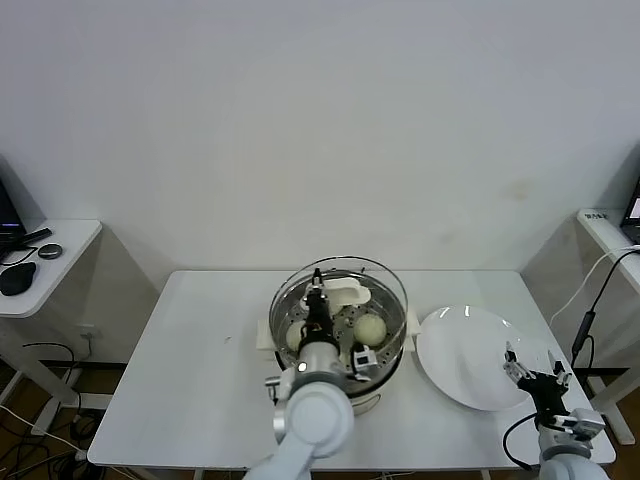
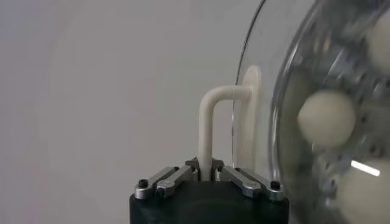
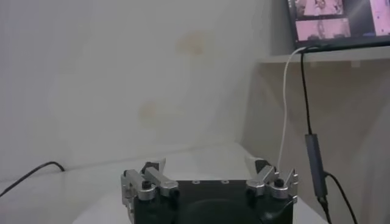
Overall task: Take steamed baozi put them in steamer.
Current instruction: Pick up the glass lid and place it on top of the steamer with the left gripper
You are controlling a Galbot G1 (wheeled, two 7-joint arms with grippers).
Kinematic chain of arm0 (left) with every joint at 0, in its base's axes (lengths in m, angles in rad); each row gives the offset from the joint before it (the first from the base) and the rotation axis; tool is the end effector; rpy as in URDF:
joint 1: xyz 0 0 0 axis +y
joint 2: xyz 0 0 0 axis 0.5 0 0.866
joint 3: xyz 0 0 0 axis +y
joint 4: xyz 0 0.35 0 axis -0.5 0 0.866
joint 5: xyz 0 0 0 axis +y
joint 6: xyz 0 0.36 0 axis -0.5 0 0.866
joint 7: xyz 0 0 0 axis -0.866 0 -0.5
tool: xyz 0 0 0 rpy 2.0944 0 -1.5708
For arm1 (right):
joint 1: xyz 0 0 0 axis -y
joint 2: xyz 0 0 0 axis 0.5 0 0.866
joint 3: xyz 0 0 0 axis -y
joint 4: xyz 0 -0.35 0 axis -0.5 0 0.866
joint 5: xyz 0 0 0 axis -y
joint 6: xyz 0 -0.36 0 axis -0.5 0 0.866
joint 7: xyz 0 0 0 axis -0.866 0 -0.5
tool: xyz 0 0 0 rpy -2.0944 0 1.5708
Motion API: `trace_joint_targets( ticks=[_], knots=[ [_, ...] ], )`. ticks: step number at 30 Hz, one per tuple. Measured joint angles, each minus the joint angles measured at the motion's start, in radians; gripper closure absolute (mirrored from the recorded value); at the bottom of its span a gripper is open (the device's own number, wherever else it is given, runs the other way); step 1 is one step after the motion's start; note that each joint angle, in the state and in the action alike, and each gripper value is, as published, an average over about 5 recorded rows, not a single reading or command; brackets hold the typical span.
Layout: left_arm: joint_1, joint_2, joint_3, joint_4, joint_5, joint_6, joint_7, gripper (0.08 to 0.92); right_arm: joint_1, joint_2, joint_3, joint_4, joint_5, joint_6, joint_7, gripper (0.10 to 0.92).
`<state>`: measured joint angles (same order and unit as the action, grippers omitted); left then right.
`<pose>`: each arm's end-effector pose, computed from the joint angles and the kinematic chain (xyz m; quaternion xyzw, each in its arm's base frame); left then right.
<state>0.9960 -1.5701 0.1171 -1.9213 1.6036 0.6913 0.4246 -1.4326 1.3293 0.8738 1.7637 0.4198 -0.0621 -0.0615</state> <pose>0.2823 -0.2019 -0.2124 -0.0237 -0.7728 -0.6335 0.0303 0.2159 -0.1849 -0.3507 -0.1125 -0.9897 -0.0505 0.0731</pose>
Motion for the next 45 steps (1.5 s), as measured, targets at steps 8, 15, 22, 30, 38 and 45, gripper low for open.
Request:
trace_joint_targets(
  ticks=[8,15,22,30,38,45],
  knots=[
    [-0.007,-0.015,0.032,0.055,0.03,0.0,-0.035,0.825,0.002,0.003,0.003,-0.002,-0.002,0.0,0.0,0.203],
    [-0.006,-0.022,0.043,0.098,0.077,0.0,-0.048,0.825,0.011,0.007,-0.002,-0.005,-0.004,0.0,-0.001,0.203],
    [0.006,-0.025,0.042,0.114,0.109,0.0,-0.058,0.825,0.011,0.007,-0.003,-0.009,-0.006,0.001,-0.002,0.203],
    [0.02,-0.028,0.031,0.126,0.124,0.0,-0.075,0.825,0.015,0.008,-0.008,-0.012,-0.007,0.001,-0.002,0.203],
    [0.022,-0.03,0.016,0.152,0.129,-0.001,-0.098,0.825,0.014,0.011,-0.012,-0.01,-0.011,0.002,-0.002,0.203],
    [0.022,-0.029,0.003,0.156,0.128,-0.001,-0.102,0.825,0.012,0.01,-0.012,-0.01,-0.012,0.004,-0.002,0.203]
  ],
)
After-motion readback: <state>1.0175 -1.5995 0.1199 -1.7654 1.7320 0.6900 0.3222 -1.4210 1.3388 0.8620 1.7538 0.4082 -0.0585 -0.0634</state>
